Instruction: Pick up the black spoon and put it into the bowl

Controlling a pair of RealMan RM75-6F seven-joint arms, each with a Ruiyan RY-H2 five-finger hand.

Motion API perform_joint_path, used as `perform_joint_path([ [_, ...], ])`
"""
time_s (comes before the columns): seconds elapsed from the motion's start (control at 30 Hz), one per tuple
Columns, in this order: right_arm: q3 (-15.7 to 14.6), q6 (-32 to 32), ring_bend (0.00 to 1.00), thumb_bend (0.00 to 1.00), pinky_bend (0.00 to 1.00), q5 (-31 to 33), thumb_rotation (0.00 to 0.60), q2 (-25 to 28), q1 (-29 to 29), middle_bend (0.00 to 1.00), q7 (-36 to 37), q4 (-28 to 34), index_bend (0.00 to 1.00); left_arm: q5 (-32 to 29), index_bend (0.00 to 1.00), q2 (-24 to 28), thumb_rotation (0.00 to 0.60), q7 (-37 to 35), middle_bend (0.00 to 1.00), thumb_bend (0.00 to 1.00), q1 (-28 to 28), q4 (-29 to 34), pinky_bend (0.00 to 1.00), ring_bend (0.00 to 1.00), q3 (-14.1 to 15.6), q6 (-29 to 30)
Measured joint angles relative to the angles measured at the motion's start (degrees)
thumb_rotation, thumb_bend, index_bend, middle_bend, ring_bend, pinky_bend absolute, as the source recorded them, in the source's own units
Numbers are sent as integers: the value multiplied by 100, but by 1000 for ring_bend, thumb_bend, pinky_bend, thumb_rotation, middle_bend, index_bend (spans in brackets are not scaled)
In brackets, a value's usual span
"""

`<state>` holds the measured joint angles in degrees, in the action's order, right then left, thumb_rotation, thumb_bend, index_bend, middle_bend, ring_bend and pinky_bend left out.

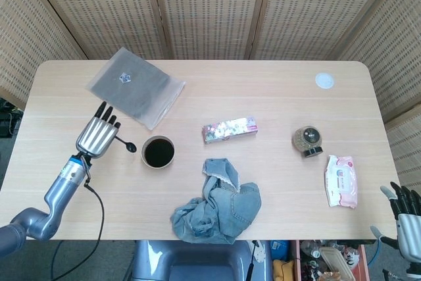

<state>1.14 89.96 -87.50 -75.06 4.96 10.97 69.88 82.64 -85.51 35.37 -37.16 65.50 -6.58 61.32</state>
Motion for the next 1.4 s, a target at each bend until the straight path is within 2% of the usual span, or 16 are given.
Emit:
perform_joint_path([
  [0.23,0,-14,0,213,0,-2,600,-21,-10,150,75,-67,171,368,682,-182,600,666,310,412,-299,-103,57,65,67,13],
  [0.4,5,-30,0,213,0,17,600,-45,-14,150,141,-140,172,661,684,-527,600,1270,289,412,-551,-417,37,37,185,-42],
  [0.53,6,-34,0,213,0,25,600,-52,-13,150,183,-180,172,649,684,-818,600,1571,284,412,-658,-667,23,30,209,-168],
  [1.1,24,-86,0,213,0,82,600,-62,-23,150,264,-246,171,638,684,-1351,600,1797,266,412,-879,-1062,14,15,317,-368],
  [1.4,36,-116,0,212,0,132,600,-75,-13,150,322,-309,171,476,685,-1645,600,2052,258,412,-1002,-1191,13,10,204,-490],
])
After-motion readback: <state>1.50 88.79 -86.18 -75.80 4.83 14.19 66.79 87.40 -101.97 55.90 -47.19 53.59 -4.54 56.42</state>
